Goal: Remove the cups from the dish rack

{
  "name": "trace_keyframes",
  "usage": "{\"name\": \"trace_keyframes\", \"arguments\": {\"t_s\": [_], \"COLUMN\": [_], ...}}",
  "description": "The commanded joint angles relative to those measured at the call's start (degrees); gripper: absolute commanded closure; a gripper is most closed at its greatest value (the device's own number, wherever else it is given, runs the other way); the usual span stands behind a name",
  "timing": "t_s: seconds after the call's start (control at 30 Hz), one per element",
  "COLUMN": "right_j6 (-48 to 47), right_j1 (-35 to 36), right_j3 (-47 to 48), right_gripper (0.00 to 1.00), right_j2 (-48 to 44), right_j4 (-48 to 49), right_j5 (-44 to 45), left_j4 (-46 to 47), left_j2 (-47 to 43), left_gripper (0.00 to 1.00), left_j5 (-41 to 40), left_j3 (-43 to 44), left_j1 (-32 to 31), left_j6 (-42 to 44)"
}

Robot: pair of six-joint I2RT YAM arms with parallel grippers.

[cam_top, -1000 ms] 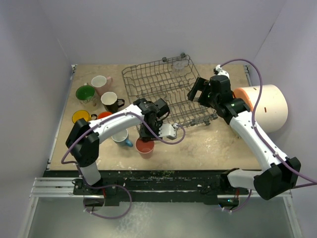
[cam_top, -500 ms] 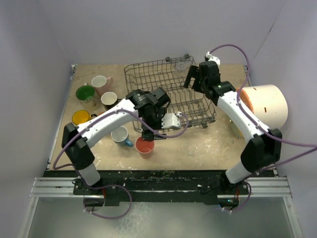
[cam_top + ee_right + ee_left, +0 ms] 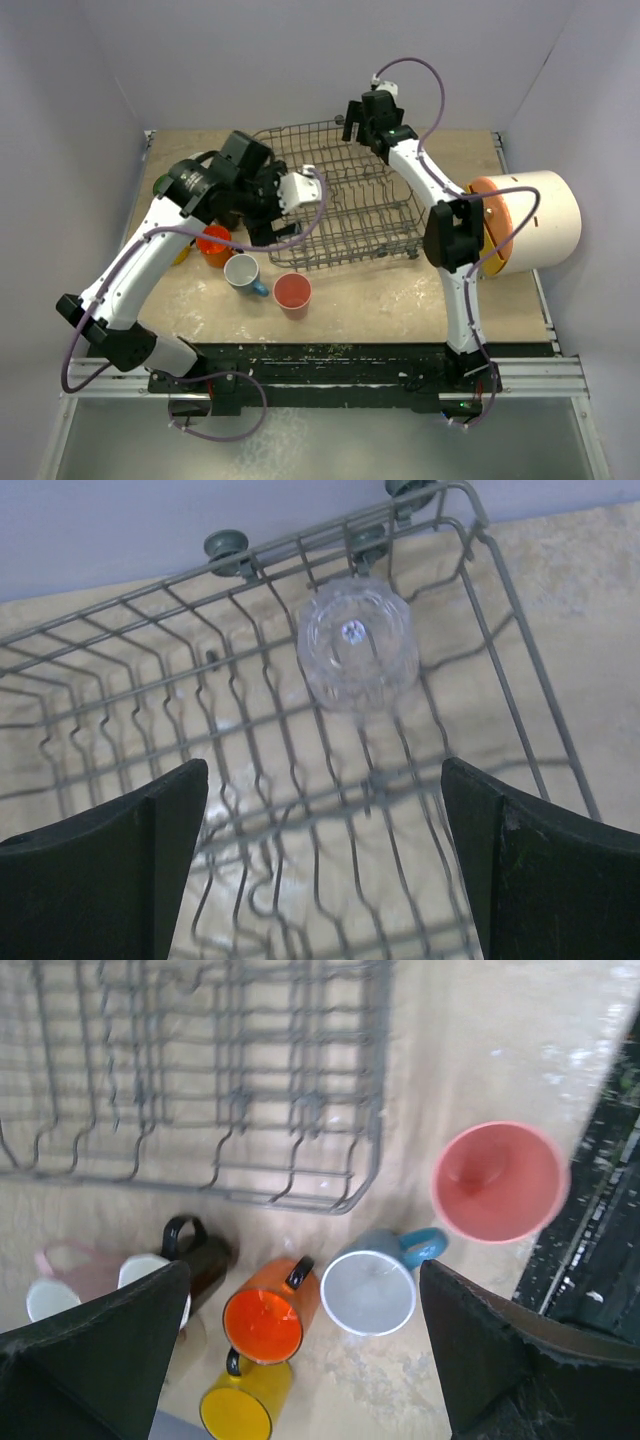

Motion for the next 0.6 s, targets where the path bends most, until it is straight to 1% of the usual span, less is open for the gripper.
{"name": "trace_keyframes", "arguments": {"t_s": [0.0,0.07,0.17,0.33,0.57], "right_j6": [-5.59,-6.93,-8.5,-10.5,-11.6], "right_j1": [-0.57,-0.69,-0.84,-1.27,-2.01], "right_j3": [11.6,13.74,13.67,14.63,18.07], "right_gripper": [0.0,0.0,0.0,0.0,0.0], "right_j2": [8.92,11.59,13.39,16.14,20.61], "right_j4": [1.11,3.06,8.31,13.25,13.67], "right_j5": [1.36,0.88,0.7,0.39,0.42], "left_j4": [6.09,7.64,8.59,10.08,8.63], "left_j2": [-1.09,-1.07,-1.01,-2.99,-4.38], "left_gripper": [0.01,0.01,0.01,0.01,0.01], "left_j5": [0.35,2.3,3.62,4.25,4.12], "left_j3": [-3.53,-4.36,-6.17,-9.98,-10.37], "left_j1": [11.26,15.55,18.23,18.32,18.41], "left_j6": [-0.82,-0.77,-0.43,-0.03,0.13]}}
